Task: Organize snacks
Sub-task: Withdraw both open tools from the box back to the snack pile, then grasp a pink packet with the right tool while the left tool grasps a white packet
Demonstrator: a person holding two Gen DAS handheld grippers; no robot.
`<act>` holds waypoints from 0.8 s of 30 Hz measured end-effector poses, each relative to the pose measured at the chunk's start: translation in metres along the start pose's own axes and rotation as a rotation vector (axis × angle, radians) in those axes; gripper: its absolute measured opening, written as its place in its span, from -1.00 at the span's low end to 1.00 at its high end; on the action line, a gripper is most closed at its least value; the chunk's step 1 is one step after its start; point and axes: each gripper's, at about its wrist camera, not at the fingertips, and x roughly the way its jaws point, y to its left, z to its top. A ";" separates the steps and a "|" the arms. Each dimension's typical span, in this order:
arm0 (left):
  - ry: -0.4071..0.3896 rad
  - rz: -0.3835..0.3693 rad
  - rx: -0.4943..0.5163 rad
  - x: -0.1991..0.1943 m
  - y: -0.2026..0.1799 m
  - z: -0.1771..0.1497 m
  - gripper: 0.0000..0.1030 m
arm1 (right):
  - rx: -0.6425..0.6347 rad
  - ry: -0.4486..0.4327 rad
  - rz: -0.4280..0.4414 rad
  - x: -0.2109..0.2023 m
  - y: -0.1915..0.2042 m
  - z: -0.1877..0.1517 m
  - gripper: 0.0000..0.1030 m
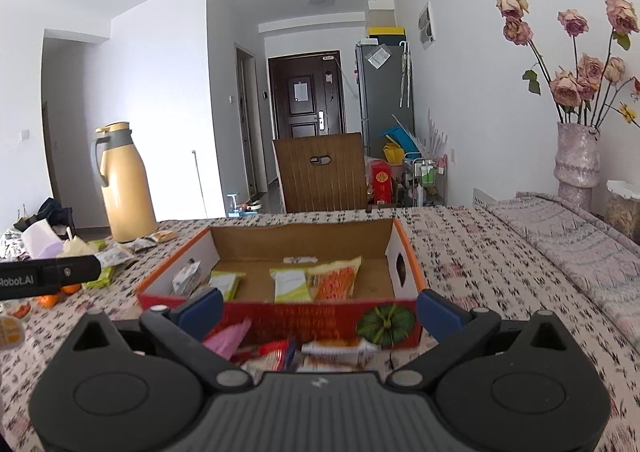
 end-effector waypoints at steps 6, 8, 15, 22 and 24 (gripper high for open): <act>0.035 -0.007 0.005 -0.021 0.002 -0.024 1.00 | -0.002 0.024 0.006 -0.023 -0.003 -0.019 1.00; 0.046 -0.010 0.008 -0.026 0.002 -0.031 1.00 | 0.001 0.034 0.007 -0.029 -0.006 -0.026 1.00; 0.095 -0.025 0.024 -0.033 0.000 -0.055 1.00 | 0.008 0.076 -0.004 -0.042 -0.014 -0.050 1.00; 0.147 -0.045 0.034 -0.031 -0.001 -0.073 1.00 | 0.013 0.142 -0.012 -0.043 -0.019 -0.072 1.00; 0.160 -0.044 0.034 -0.027 -0.001 -0.076 1.00 | 0.015 0.149 -0.016 -0.042 -0.020 -0.074 1.00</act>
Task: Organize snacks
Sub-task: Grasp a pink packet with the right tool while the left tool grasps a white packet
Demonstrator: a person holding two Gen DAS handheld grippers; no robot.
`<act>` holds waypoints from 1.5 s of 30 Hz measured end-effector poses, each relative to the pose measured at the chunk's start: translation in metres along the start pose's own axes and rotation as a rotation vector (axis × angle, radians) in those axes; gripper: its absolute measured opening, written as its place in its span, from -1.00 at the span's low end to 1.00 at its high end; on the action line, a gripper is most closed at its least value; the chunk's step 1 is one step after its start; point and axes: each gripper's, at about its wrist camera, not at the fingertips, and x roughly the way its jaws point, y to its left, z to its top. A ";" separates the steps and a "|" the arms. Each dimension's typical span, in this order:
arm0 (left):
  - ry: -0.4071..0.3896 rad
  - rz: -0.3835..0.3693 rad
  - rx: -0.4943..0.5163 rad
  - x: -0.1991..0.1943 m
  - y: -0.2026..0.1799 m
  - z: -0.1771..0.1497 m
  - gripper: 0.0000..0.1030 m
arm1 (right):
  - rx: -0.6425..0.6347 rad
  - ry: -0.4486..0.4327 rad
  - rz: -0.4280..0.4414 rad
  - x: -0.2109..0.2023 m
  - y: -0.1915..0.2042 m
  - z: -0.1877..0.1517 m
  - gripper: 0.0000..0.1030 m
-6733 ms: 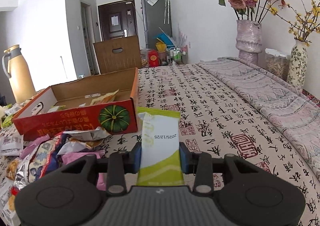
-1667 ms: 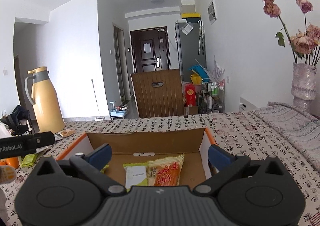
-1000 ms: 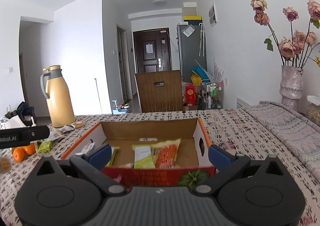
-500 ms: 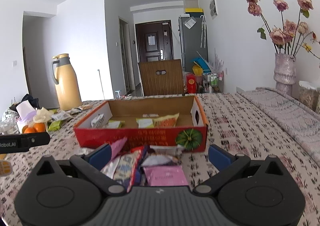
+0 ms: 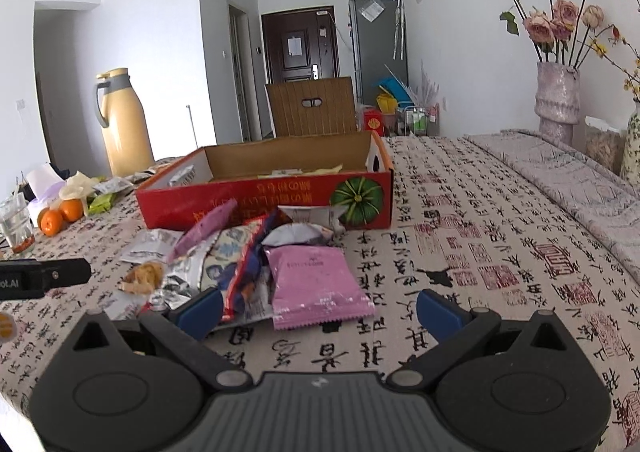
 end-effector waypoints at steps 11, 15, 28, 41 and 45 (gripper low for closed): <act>0.025 0.003 -0.013 0.009 0.004 -0.002 1.00 | -0.012 0.020 -0.006 0.016 0.001 0.004 1.00; 0.032 0.005 -0.026 0.012 0.007 -0.003 1.00 | -0.034 0.035 -0.024 0.028 0.000 0.013 0.96; 0.043 -0.011 -0.050 0.017 0.010 -0.005 1.00 | -0.043 0.199 0.005 0.096 -0.003 0.034 0.52; 0.066 -0.005 -0.032 0.028 0.008 -0.005 1.00 | -0.087 0.170 -0.008 0.093 0.004 0.025 0.18; 0.077 -0.004 -0.027 0.032 0.007 -0.004 1.00 | -0.055 0.112 -0.035 0.076 -0.003 0.025 0.18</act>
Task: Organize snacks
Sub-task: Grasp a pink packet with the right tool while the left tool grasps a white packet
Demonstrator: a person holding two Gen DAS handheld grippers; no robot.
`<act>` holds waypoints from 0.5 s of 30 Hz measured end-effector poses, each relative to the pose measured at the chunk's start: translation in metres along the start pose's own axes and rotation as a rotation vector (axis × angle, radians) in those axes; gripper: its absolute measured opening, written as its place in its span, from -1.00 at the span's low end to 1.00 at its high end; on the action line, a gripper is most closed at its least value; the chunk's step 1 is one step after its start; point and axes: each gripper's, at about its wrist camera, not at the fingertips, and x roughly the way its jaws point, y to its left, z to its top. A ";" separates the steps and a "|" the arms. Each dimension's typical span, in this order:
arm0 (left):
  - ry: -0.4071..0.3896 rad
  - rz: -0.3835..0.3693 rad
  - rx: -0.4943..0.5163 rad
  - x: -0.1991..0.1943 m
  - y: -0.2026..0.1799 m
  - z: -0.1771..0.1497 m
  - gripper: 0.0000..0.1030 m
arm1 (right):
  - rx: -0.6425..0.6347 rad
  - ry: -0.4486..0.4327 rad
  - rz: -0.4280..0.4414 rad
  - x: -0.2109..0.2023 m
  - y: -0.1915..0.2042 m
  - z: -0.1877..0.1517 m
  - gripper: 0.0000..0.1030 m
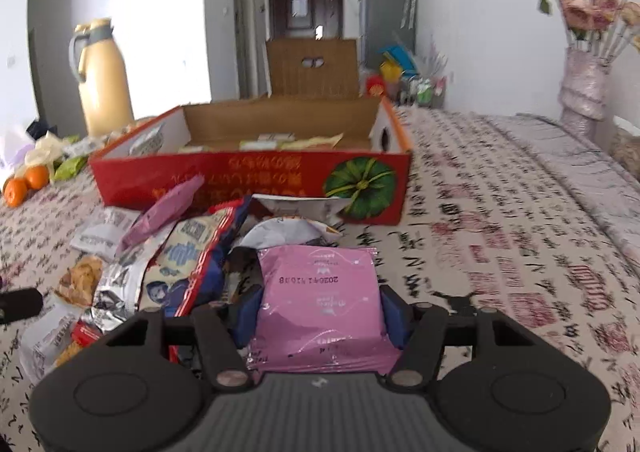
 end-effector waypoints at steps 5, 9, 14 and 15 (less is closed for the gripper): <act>0.021 -0.005 0.009 0.005 -0.004 -0.002 1.00 | 0.063 -0.061 -0.024 -0.026 -0.014 -0.008 0.18; 0.031 -0.011 0.022 0.006 -0.008 -0.004 1.00 | 0.075 -0.081 -0.030 -0.043 -0.020 -0.016 0.18; 0.048 -0.004 0.047 0.009 -0.015 -0.008 1.00 | 0.084 -0.087 -0.029 -0.052 -0.023 -0.024 0.18; 0.050 -0.003 0.049 0.009 -0.016 -0.009 1.00 | 0.085 -0.085 -0.027 -0.052 -0.022 -0.024 0.18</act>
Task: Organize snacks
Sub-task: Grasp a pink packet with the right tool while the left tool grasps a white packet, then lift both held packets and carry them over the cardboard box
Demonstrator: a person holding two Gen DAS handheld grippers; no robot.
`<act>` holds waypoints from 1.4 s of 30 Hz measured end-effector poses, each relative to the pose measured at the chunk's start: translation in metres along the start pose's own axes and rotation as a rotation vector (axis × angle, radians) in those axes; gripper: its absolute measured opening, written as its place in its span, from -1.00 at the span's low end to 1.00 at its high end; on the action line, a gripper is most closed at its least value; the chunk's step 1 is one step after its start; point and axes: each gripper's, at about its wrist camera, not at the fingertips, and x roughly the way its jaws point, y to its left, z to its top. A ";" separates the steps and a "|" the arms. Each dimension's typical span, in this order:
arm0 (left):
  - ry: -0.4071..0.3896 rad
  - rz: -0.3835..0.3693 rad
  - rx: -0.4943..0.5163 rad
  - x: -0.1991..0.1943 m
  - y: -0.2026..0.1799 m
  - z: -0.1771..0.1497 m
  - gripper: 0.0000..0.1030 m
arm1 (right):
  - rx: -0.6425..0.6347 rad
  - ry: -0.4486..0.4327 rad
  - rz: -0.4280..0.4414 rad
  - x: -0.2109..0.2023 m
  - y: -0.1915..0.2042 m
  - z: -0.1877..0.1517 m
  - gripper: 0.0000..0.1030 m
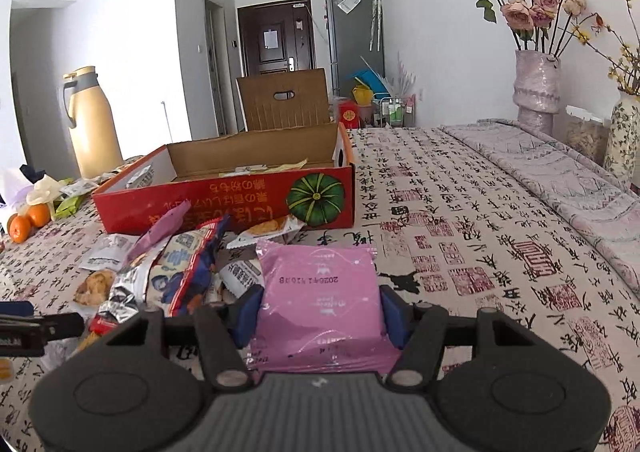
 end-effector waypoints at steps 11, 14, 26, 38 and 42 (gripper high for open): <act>0.029 0.020 0.001 0.004 -0.005 -0.006 0.76 | -0.003 0.024 0.040 -0.003 0.009 -0.010 0.18; 0.024 0.028 0.007 0.003 -0.009 -0.009 0.67 | -0.006 0.027 0.048 -0.005 0.011 -0.012 0.18; -0.002 0.016 0.004 -0.005 -0.009 -0.013 -0.19 | -0.014 0.029 0.071 -0.016 0.018 -0.018 0.18; -0.037 0.013 -0.003 -0.019 -0.007 -0.011 -0.20 | -0.022 0.014 0.073 -0.025 0.022 -0.017 0.18; -0.060 0.020 -0.001 -0.024 -0.007 -0.008 -0.20 | -0.025 0.011 0.074 -0.025 0.023 -0.016 0.18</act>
